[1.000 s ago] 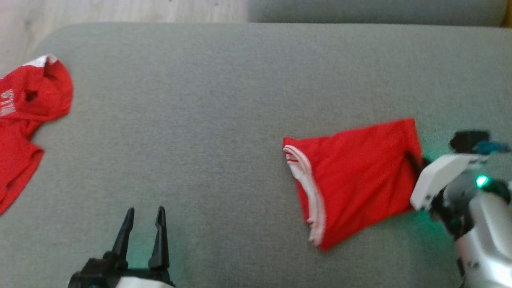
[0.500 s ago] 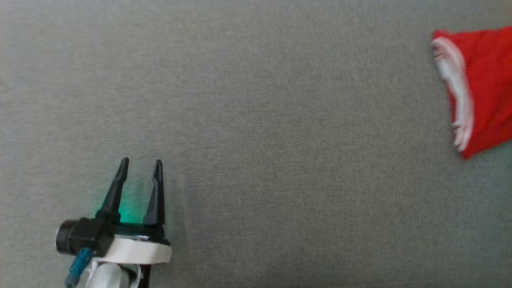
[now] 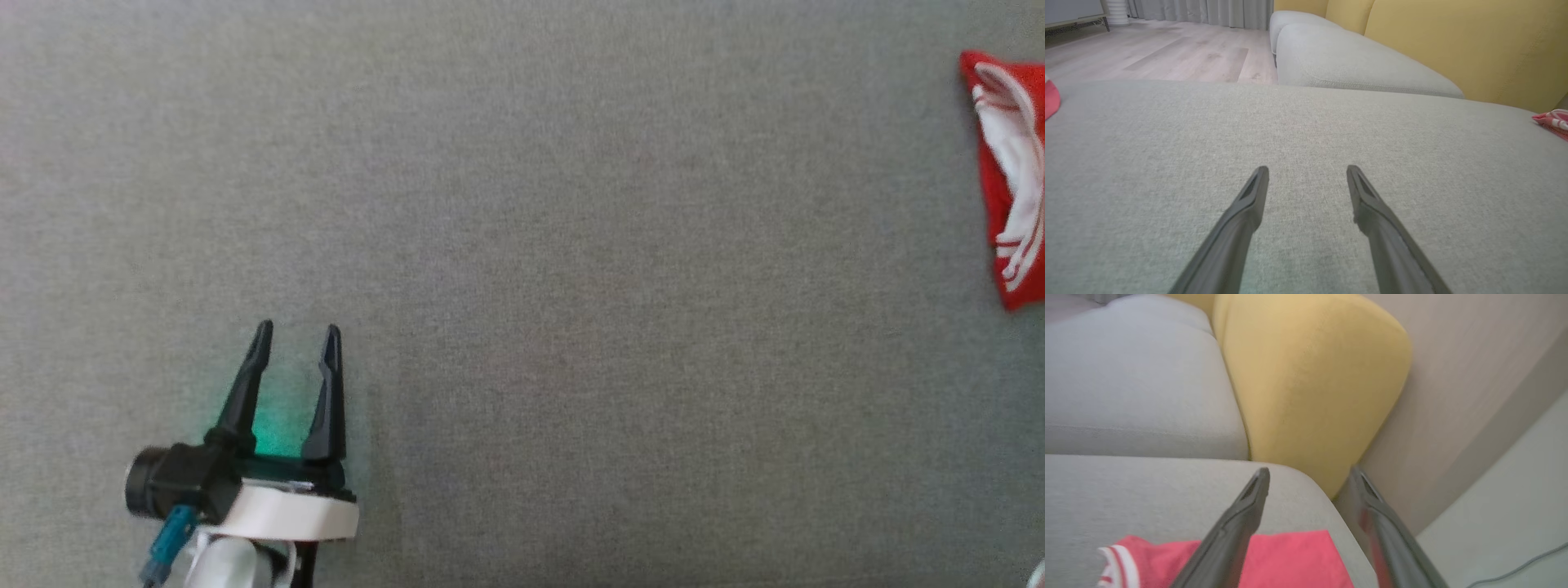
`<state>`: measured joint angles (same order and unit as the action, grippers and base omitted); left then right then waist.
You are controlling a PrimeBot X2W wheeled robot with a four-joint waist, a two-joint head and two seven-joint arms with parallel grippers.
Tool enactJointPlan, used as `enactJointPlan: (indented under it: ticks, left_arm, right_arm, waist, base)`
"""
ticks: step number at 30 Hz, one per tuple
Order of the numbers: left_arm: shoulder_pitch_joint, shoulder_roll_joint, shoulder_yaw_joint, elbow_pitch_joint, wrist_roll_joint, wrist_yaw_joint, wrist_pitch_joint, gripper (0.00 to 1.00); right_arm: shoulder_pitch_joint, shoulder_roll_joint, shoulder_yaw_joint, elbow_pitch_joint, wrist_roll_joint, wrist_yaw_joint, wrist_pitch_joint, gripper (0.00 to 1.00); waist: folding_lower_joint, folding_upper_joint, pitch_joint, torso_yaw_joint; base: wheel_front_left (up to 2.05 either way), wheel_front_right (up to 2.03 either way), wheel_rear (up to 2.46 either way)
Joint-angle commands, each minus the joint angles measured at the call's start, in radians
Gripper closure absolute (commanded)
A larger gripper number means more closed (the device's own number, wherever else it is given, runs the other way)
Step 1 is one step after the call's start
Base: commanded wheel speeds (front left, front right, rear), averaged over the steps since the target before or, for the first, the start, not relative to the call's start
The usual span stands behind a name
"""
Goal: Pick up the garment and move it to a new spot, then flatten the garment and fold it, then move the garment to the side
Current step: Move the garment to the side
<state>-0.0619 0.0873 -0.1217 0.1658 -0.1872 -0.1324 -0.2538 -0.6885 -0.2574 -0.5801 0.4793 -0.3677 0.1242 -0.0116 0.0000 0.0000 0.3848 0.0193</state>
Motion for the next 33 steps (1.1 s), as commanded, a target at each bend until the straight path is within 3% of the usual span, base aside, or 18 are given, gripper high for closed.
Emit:
enactJointPlan:
  ticks: [1,14,25,33]
  left_arm:
    - [0.006,0.0,0.036,-0.013,-0.009,0.002,-0.008,0.0]
    - [0.08,-0.036,0.049,0.094,-0.045,0.019,-0.008,0.0]
    - [0.124,-0.037,0.05,0.13,-0.056,0.039,-0.008,0.0]
    - [0.15,-0.037,0.062,0.141,-0.053,0.036,-0.008,0.0]
  right_arm:
    - [0.03,-0.003,0.031,-0.05,-0.005,0.007,-0.031,0.0]
    - [0.376,0.176,0.297,-0.216,0.139,0.007,-0.201,0.0]
    - [0.705,0.207,0.472,-0.25,0.322,0.007,-0.249,0.0]
    - [0.797,0.207,0.523,-0.277,0.394,0.007,-0.25,0.0]
  waist:
    - [0.0,0.0,-0.04,0.008]
    - [0.0,0.0,-0.273,0.006]
    - [0.0,0.0,-0.367,0.038]
    - [0.0,0.0,-0.388,0.044]
  base:
    - [0.0,0.0,0.0]
    - [0.0,0.0,0.0]
    - [0.0,0.0,0.0]
    - [0.0,0.0,0.0]
